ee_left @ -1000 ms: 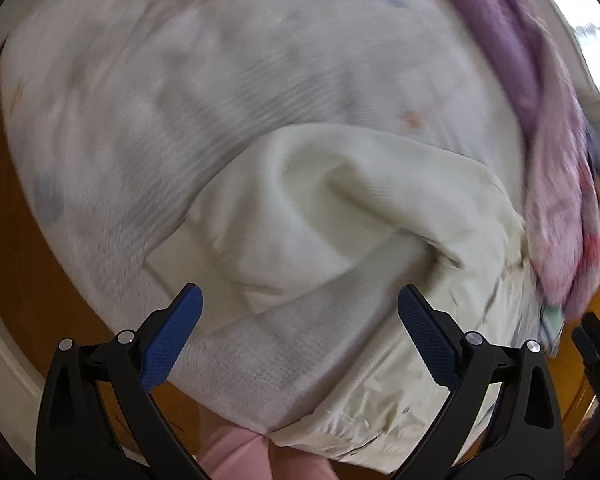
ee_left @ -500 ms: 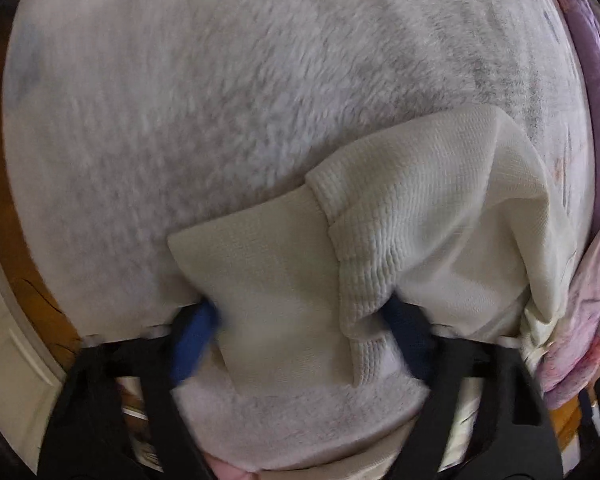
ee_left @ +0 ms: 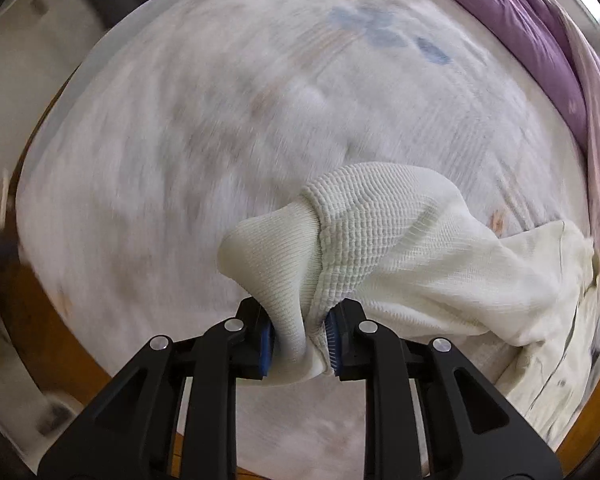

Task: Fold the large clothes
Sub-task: 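Grasp the jacket sleeve cuff with the left tool while the right tool pins the body, then fold the held sleeve across the jacket front with the left tool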

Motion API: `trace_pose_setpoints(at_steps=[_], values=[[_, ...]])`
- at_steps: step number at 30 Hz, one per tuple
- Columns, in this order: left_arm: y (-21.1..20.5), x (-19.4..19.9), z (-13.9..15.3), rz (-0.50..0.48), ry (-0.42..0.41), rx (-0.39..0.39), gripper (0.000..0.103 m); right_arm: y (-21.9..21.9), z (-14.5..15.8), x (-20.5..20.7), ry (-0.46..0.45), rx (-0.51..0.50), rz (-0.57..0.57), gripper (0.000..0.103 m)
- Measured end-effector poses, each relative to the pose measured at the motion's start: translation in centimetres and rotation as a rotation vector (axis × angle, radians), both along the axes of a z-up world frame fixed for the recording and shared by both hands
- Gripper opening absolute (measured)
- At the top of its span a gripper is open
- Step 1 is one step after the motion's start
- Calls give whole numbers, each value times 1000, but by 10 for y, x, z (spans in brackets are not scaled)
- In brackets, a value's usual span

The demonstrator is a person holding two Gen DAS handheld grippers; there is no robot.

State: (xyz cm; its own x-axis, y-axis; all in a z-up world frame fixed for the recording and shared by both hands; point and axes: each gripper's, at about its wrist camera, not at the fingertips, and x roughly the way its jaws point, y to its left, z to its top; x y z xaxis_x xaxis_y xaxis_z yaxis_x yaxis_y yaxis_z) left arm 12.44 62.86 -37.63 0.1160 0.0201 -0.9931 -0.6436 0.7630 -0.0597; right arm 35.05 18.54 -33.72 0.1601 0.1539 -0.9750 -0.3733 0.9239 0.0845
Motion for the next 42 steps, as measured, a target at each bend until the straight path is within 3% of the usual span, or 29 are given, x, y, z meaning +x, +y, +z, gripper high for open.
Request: trace_pose_setpoints(at_steps=[3, 5, 6, 7, 8, 10, 12, 16, 19, 22, 24, 28, 34, 38, 42], values=[[14, 19, -28, -79, 91, -82, 25, -4, -4, 7, -16, -7, -14, 54], [28, 21, -72, -80, 210, -148, 52, -8, -15, 12, 3, -9, -36, 54], [34, 19, -98, -61, 282, -166, 59, -9, -22, 15, 21, -6, -51, 54], [36, 17, -113, -48, 320, -173, 73, -10, -26, 16, 31, -3, -59, 54], [39, 13, -125, -19, 319, -193, 79, -10, -31, 17, 41, 2, -63, 54], [45, 9, -123, 63, 253, -195, 81, -9, -35, 18, 32, -7, -54, 54], [46, 5, -121, 107, 218, -175, 76, -6, -43, 21, 24, -30, -38, 54], [38, 2, -93, 72, 102, -130, 24, -1, -53, 30, 17, 29, -12, 49], [35, 8, -59, 58, 81, -14, 23, 4, -64, 39, 31, 92, 10, 31], [41, 16, -30, 69, 41, 32, 23, 3, -81, 46, 95, 160, -8, 8], [49, 26, -9, 83, 23, 39, 23, 0, -89, 47, 127, 182, -32, 1], [59, 43, 25, 85, 53, 46, 23, -8, -111, 42, 187, 219, -101, 0], [12, 57, 66, 85, 20, 109, 23, -19, -165, 31, 276, 270, -236, 0], [-28, 79, 109, 41, -1, 177, 23, -24, -172, 30, 285, 304, -330, 0], [-75, 103, 141, -32, 0, 259, 23, -24, -171, 27, 271, 312, -324, 0]])
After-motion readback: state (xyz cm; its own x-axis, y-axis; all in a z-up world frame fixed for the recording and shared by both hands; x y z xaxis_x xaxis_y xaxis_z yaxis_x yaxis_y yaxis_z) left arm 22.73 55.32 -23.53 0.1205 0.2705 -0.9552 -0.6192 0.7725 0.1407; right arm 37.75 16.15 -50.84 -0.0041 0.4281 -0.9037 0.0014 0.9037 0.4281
